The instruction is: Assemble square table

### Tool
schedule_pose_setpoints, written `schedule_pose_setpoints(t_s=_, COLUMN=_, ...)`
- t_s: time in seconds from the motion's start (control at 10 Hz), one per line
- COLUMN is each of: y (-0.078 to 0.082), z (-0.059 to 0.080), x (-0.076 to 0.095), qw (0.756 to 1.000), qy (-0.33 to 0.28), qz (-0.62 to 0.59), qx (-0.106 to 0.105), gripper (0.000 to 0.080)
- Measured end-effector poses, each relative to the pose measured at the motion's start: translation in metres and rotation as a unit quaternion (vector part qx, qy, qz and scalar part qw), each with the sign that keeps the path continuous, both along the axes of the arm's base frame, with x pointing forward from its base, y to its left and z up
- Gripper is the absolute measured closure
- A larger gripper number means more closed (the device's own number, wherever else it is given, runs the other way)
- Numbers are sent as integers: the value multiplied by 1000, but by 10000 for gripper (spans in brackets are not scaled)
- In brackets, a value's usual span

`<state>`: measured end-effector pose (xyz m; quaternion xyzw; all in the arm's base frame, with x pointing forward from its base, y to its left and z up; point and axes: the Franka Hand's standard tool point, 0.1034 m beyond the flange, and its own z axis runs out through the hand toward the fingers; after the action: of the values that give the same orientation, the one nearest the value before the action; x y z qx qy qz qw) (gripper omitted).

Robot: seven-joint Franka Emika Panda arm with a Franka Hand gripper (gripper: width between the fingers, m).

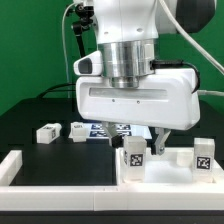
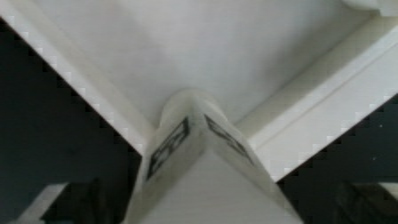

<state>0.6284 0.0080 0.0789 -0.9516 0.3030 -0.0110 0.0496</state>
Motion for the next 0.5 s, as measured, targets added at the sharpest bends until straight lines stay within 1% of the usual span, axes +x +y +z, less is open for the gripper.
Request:
schedule_pose_setpoints(t_s=0.1, y=-1, z=0, x=0, qw=998, qy=-6, qz=66, qx=-6, gripper=151)
schedule_pose_setpoints(t_s=0.2, y=-3, z=2, x=4, qw=985, qy=-22, qz=169, qx=-25, gripper=151)
schedule_pose_setpoints(t_s=0.3, y=-2, z=2, x=9, qw=962, qy=-39, qz=266, qx=-44, gripper=150)
schedule_pose_setpoints(t_s=0.4, y=-3, z=-3, x=7, qw=949, qy=-39, qz=311, qx=-45, gripper=150)
schedule_pose_setpoints(t_s=0.5, y=-2, z=-3, x=7, qw=958, qy=-37, qz=282, qx=-43, gripper=150)
